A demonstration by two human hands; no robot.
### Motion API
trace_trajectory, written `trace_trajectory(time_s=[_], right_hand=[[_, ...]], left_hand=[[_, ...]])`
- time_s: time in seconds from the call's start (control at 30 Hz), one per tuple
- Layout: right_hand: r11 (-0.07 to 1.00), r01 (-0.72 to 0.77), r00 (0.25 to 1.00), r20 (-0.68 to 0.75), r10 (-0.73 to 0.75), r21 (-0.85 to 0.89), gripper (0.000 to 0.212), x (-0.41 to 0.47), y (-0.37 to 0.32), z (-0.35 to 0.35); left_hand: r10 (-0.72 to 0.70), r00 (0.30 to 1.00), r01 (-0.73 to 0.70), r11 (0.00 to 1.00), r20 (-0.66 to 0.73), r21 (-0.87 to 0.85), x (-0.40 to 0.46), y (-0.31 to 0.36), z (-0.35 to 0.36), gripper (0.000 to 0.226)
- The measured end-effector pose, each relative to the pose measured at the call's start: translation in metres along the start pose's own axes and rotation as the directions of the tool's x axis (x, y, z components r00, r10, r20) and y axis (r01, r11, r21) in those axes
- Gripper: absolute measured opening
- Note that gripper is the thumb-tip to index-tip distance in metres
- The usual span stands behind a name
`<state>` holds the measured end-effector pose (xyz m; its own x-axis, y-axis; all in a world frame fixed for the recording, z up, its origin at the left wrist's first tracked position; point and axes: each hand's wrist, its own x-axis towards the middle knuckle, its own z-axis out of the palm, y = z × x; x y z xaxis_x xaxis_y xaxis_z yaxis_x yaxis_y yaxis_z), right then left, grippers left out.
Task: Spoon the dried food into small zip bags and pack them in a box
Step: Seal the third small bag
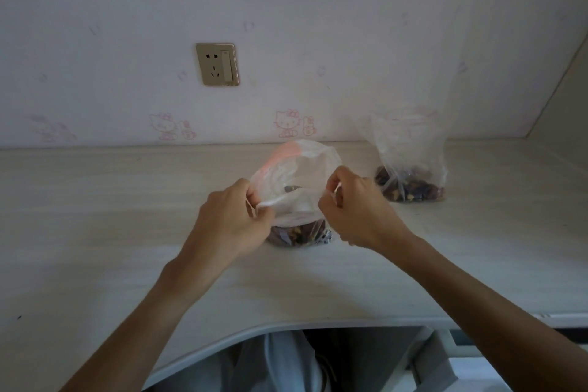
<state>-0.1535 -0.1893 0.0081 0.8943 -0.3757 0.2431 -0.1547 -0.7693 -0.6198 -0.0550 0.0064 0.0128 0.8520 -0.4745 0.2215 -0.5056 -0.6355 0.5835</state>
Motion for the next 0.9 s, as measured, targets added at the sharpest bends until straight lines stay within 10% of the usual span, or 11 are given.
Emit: trace_trajectory(time_s=[0.17, 0.4, 0.57, 0.9], right_hand=[[0.57, -0.535, 0.842, 0.452, 0.295, 0.624, 0.039, 0.002, 0.014, -0.012], [0.177, -0.684, 0.729, 0.651, 0.212, 0.708, 0.028, -0.002, 0.024, -0.005], [0.218, -0.662, 0.749, 0.624, 0.221, 0.717, 0.021, -0.002, 0.021, 0.001], [0.965, -0.139, 0.99, 0.045, 0.132, 0.221, 0.022, 0.006, -0.005, -0.005]], left_hand=[[-0.26, 0.876, 0.462, 0.692, 0.406, -0.555, -0.001, -0.001, -0.002, 0.027], [-0.07, 0.708, 0.704, -0.005, 0.703, -0.71, -0.001, -0.016, -0.001, 0.029], [-0.051, 0.693, 0.72, -0.016, 0.719, -0.694, -0.002, -0.018, 0.004, 0.016], [-0.175, 0.874, 0.478, 0.474, 0.452, -0.74, 0.01, 0.001, 0.0, 0.011]])
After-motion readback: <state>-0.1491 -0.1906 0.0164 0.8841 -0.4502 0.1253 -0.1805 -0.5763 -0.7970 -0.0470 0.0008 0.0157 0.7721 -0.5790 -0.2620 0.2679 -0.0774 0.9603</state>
